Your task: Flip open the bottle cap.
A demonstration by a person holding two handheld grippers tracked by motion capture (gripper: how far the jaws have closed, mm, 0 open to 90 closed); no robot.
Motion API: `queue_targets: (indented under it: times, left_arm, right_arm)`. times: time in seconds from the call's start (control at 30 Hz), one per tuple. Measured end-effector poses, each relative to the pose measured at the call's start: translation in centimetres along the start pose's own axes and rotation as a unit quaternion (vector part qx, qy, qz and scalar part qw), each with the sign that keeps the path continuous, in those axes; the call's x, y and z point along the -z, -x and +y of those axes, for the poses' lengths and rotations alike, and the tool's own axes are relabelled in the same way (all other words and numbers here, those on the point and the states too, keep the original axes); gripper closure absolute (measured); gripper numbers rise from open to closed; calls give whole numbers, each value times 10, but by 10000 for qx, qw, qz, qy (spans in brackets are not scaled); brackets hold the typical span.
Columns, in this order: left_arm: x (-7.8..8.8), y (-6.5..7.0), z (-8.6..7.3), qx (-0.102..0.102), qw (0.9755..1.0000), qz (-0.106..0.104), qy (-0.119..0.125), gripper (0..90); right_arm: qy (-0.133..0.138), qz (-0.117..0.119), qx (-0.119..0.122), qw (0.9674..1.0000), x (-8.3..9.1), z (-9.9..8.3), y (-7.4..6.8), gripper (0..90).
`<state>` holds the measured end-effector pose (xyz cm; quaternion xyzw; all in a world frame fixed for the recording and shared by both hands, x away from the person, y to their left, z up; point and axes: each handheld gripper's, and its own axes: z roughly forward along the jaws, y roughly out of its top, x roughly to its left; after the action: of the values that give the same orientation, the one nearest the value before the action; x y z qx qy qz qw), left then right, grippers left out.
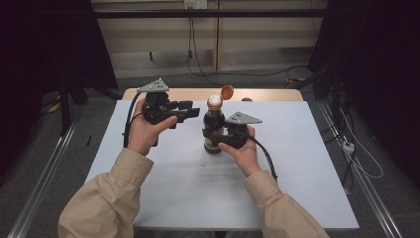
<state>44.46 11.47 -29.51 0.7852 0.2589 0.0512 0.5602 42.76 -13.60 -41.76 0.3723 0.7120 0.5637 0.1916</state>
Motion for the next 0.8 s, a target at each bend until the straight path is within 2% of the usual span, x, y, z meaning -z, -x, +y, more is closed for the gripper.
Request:
queue_targets:
  times: [0.03,0.1,0.23,0.37,0.5,0.7,0.8]
  left_arm:
    - [0,0,0,0,10000,0,0,508]
    - [0,-1,-3,-3,10000,14,-7,475]
    - [0,-2,-9,-39,10000,64,-8,422]
    - [-1,-3,-14,-97,9998,144,22,312]
    - [-2,-4,-19,-101,9998,149,18,269]
    - [-3,-5,-25,-108,9998,159,11,229]
    - [-4,-6,-28,-89,9998,154,-12,195]
  right_arm:
    - [46,-47,112,9999,0,-1,-1,280]
    - [62,-74,124,9999,0,-2,-2,280]
    - [20,-89,107,9999,0,-1,-2,278]
    - [-35,-105,13,9999,1,1,-2,262]
    - [-124,-71,-127,9998,2,0,1,194]
    - [-252,-117,-116,9995,7,1,4,137]
    - [-305,-27,-107,9995,11,2,5,103]
